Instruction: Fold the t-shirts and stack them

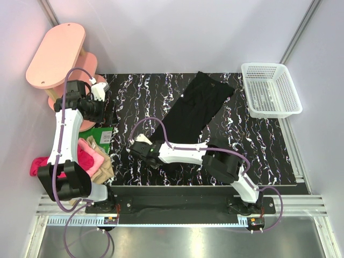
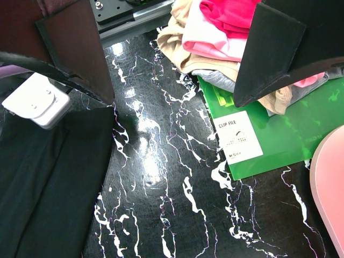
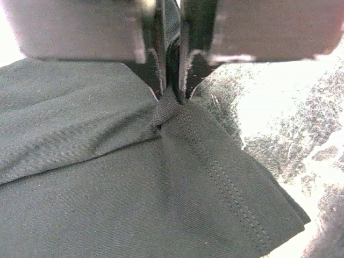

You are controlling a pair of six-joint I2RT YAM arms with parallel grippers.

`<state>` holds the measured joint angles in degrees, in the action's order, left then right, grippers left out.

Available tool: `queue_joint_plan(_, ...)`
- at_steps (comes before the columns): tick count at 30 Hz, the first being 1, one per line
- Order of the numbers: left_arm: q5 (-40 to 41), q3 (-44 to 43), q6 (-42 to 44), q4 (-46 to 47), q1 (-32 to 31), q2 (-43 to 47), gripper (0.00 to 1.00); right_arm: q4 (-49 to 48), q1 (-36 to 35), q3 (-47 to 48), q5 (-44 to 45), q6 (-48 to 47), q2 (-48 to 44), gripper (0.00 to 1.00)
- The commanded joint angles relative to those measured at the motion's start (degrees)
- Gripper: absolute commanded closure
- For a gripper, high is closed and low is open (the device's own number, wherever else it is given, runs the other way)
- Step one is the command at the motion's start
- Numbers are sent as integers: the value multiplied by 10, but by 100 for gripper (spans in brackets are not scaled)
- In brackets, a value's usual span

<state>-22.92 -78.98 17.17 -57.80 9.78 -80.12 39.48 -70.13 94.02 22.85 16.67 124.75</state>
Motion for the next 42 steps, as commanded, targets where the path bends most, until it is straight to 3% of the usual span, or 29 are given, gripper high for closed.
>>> queue_joint_plan(1,-5,-4,9,11,1,7,1,20,-1,-6,-83,26,17,100)
queue_joint_plan(12,-9,-6,13,9,0,18,1,150,-87,110,-103,11,-26,100)
queue_joint_plan(19,-12,-5,17,8,0,21,1,166,-97,118,-81,35,-98,100)
queue_joint_plan(25,-9,-9,22,5,1,22,1,167,-58,69,-67,36,-150,100)
queue_joint_plan(33,-4,-10,24,4,0,13,1,132,61,11,-80,0,-211,100)
queue_joint_plan(42,-6,-14,27,1,1,3,1,91,154,11,-100,-64,-178,100)
